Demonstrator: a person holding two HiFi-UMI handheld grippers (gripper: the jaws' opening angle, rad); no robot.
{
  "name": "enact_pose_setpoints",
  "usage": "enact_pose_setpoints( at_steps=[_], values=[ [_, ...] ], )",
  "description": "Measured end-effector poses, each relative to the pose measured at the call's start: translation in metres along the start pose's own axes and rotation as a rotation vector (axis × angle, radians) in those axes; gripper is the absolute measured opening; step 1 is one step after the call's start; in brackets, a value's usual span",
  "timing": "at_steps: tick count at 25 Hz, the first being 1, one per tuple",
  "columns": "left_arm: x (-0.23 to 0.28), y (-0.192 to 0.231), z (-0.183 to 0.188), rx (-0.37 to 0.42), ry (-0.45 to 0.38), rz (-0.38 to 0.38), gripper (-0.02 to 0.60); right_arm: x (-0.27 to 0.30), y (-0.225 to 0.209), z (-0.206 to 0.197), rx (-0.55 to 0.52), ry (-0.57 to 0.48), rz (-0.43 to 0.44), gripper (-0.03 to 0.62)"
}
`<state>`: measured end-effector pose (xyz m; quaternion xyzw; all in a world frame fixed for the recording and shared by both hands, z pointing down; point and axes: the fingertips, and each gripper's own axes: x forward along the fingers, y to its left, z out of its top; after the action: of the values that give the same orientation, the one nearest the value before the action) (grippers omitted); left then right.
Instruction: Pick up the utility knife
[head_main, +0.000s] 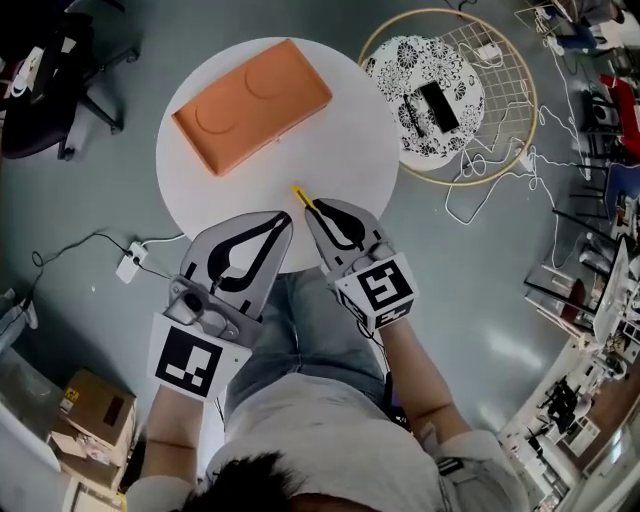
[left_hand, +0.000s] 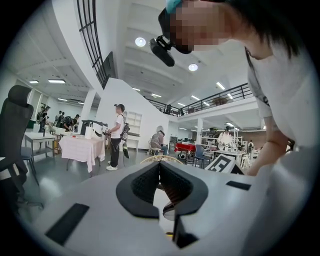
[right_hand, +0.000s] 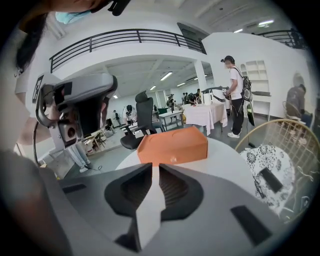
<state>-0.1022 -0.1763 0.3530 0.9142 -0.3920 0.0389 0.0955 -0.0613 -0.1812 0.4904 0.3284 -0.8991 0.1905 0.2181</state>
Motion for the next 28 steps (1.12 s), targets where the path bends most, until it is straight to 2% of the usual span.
enact_pose_setpoints(
  at_steps=[16,22,28],
  values=[
    [-0.002,-0.001,-0.043,-0.06,0.043,0.015,0.011,0.036,-0.023,-0.095,0.015,0.21,-0.047,0.074],
    [-0.006,0.001,-0.052,-0.078,0.056,0.029,0.011,0.046,-0.024,-0.112,-0.031,0.279,-0.072,0.078],
    [-0.008,-0.001,-0.057,-0.088,0.068,0.032,0.011,0.049,-0.024,-0.111,-0.066,0.317,-0.12,0.074]
  ],
)
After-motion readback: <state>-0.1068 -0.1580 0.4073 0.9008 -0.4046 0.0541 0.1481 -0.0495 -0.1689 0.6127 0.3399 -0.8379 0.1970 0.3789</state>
